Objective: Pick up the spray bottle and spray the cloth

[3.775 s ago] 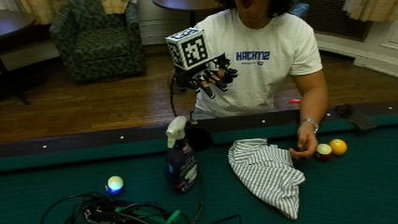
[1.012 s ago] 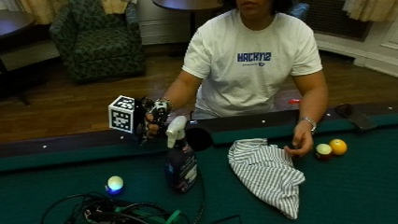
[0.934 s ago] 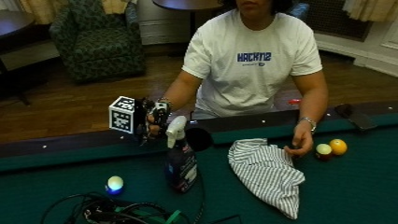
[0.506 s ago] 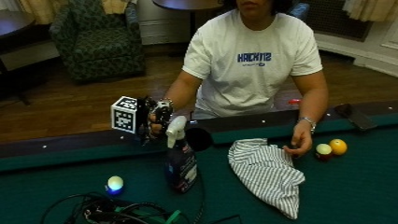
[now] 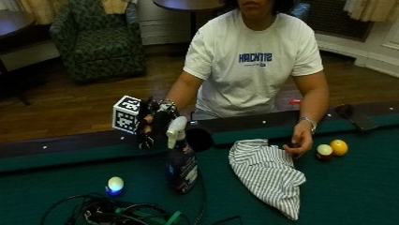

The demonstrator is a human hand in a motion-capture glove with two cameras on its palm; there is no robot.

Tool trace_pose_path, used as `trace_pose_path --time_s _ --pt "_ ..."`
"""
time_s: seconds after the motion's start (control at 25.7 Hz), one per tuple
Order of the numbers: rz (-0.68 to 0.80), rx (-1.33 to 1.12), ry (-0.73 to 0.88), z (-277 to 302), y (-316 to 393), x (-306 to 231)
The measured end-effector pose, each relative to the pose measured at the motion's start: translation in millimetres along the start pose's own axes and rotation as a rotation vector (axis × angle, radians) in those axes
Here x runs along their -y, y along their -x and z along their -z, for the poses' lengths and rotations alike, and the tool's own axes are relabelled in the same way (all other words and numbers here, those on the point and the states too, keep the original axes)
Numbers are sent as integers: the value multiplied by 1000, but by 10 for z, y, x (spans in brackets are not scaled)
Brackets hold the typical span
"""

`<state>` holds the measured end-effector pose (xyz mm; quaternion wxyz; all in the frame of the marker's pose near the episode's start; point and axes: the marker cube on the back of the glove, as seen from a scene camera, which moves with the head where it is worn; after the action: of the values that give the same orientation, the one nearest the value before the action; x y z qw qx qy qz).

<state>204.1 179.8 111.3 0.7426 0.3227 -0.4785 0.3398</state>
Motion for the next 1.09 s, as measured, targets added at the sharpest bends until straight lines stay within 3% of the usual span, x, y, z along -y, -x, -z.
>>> trace_pose_path --time_s 0.47,1.09 --pt "86 -87 -79 8 86 44" --pt "-10 -33 80 -349 108 323"
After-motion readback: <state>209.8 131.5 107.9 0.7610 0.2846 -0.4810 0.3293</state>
